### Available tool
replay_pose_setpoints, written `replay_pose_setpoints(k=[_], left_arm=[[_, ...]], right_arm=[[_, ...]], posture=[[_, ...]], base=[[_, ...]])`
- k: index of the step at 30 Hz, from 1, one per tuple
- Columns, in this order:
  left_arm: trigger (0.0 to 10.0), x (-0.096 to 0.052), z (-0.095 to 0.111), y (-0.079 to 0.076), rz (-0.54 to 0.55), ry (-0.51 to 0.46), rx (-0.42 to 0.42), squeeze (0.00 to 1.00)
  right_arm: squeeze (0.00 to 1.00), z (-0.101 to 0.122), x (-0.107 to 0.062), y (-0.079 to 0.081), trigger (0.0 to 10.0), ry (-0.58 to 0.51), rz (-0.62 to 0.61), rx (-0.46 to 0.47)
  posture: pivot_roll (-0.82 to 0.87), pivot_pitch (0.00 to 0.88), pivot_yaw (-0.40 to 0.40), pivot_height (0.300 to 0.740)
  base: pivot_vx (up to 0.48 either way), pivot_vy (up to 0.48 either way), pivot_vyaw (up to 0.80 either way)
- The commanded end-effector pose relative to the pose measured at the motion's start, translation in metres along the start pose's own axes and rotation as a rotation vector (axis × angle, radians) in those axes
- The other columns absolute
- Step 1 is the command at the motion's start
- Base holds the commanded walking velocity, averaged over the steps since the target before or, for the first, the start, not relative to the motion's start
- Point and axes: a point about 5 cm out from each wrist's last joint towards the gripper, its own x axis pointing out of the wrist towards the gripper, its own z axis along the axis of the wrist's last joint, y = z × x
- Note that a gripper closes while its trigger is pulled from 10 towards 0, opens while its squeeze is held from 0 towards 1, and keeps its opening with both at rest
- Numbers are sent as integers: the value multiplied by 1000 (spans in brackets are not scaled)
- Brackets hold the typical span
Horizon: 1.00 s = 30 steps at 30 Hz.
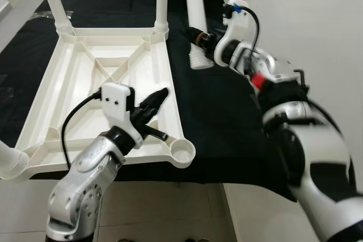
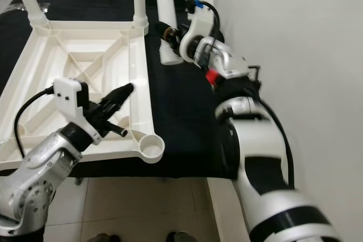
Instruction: Building children table
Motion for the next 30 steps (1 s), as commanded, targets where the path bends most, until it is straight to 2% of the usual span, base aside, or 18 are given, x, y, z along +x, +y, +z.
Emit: replay_pose_setpoints(k=[1, 2, 3, 4, 5, 6, 9, 10, 12, 14, 16, 18, 21, 23, 24, 27, 29, 30], left_arm=[[10000, 3, 5, -5, -103, 9, -57, 0], [10000, 8, 12, -5, -146, -3, -65, 0], [10000, 8, 12, -5, -146, -3, -65, 0], [10000, 13, 20, -3, -165, -24, -62, 98], [10000, 13, 20, -3, -165, -24, -62, 98], [10000, 17, 26, 0, -169, -40, -59, 1000], [10000, 22, 46, 5, -206, -71, -11, 1000], [10000, 22, 46, 5, -206, -71, -11, 1000], [10000, 24, 61, 10, -206, -106, -1, 1000], [10000, 30, 76, 21, -159, -146, 16, 1000], [10000, 30, 76, 21, -159, -146, 16, 1000], [10000, 36, 93, 28, -170, -162, 15, 1000], [10000, 37, 97, 28, -188, -166, 11, 1000], [10000, 41, 105, 28, -212, -181, -4, 1000], [10000, 41, 105, 28, -212, -181, -4, 1000], [10000, 50, 108, 29, -222, -171, -16, 1000], [10000, 50, 108, 29, -222, -171, -16, 1000], [10000, 53, 107, 28, -234, -159, -17, 1000]], right_arm=[[0, 14, -8, 8, 10000, -83, 62, -91], [0, 12, -18, 9, 10000, -106, 94, -126], [0, 12, -18, 9, 10000, -106, 94, -126], [0, 10, -27, 9, 10000, -117, 114, -158], [0, 10, -27, 9, 10000, -117, 114, -158], [0, 7, -34, 5, 10000, -111, 106, -196], [0, 0, -54, -18, 10000, -82, 14, -229], [0, 0, -54, -18, 10000, -82, 14, -229], [0, 3, -65, -26, 10000, -127, -26, -251], [0, 9, -73, -25, 10000, -220, -25, -196], [0, 9, -73, -25, 10000, -220, -25, -196], [0, 7, -80, -13, 10000, -271, 19, -145], [0, 7, -81, -9, 10000, -285, 34, -119], [0, 7, -84, 2, 10000, -318, 101, -72], [0, 7, -84, 2, 10000, -318, 101, -72], [0, 2, -82, 27, 10000, -309, 223, -103], [0, 2, -82, 27, 10000, -309, 223, -103], [0, 0, -80, 36, 10000, -299, 258, -127]], posture=[[-9, 76, -32, 740], [-17, 69, -24, 740], [-17, 69, -24, 740], [-22, 70, -20, 740], [-22, 70, -20, 740], [-22, 70, -20, 740], [-30, 69, -5, 740], [-30, 69, -5, 740], [-36, 67, 5, 740], [-37, 67, 17, 740], [-37, 67, 17, 740], [-27, 66, 28, 740], [-25, 64, 32, 740], [-23, 64, 39, 740], [-23, 64, 39, 740], [-16, 65, 44, 740], [-16, 65, 44, 740], [-17, 63, 45, 740]], base=[[0, 0, 0], [0, 0, 0], [0, 0, 0], [0, 0, 0], [0, 0, 0], [0, 0, 0], [0, 0, 0], [0, 0, 0], [0, 0, 0], [0, 0, 0], [0, 0, 0], [0, 0, 0], [0, 0, 0], [0, 0, 0], [0, 0, 0], [0, 0, 0], [0, 0, 0], [0, 0, 0]])
